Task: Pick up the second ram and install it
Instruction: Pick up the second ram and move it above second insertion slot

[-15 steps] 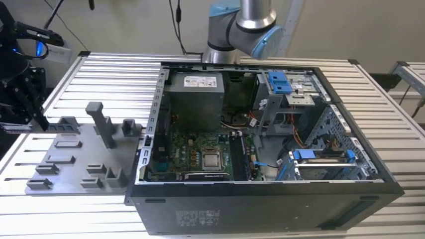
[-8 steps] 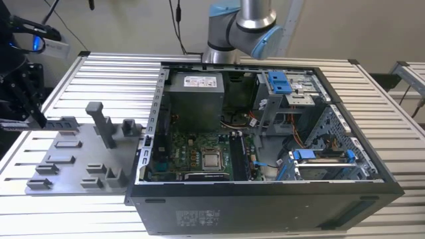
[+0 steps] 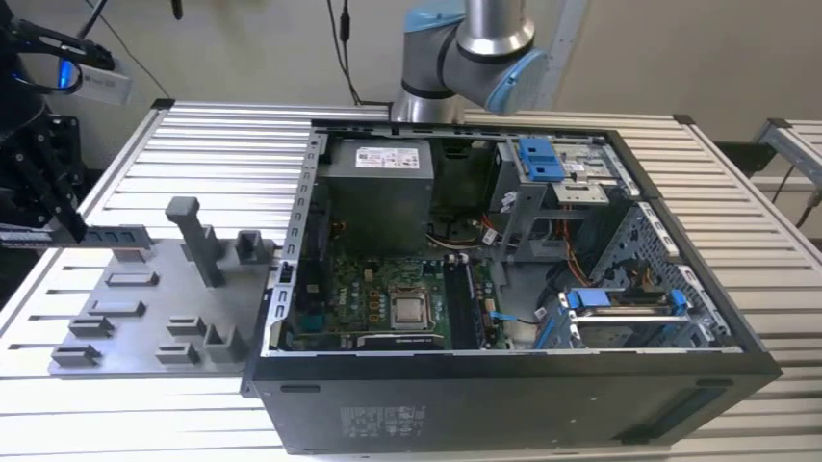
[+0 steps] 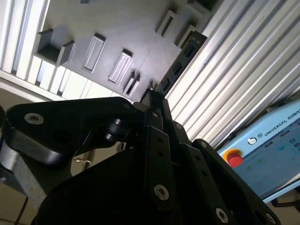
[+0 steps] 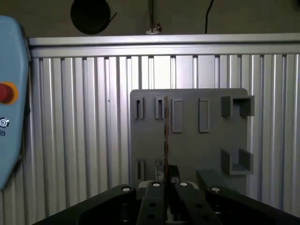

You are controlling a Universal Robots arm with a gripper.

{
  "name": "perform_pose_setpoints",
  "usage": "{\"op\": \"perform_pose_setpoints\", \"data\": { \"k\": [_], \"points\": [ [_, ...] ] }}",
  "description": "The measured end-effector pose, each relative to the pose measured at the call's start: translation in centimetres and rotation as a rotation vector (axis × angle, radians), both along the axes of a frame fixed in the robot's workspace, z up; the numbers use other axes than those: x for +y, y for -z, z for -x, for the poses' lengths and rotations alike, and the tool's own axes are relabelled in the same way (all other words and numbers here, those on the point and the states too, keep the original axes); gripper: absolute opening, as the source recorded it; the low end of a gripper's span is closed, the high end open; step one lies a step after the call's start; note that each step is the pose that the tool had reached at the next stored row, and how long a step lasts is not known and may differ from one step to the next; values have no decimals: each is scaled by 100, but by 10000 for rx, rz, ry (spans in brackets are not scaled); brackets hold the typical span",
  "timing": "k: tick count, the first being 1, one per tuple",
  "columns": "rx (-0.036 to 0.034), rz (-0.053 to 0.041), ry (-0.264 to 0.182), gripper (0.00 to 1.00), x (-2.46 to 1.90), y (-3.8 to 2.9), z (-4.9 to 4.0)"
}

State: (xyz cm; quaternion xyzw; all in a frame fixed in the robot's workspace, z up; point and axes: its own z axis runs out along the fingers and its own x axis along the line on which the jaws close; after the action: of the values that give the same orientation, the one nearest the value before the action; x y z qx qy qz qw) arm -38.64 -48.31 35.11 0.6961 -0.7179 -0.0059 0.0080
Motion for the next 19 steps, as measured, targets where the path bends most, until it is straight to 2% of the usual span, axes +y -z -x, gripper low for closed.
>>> {"op": "perform_pose_setpoints", "data": {
  "k": [11,19],
  "points": [
    [0,0,3,14,0,-127,0],
    [1,1,5,14,0,-251,0]
  ]
}}
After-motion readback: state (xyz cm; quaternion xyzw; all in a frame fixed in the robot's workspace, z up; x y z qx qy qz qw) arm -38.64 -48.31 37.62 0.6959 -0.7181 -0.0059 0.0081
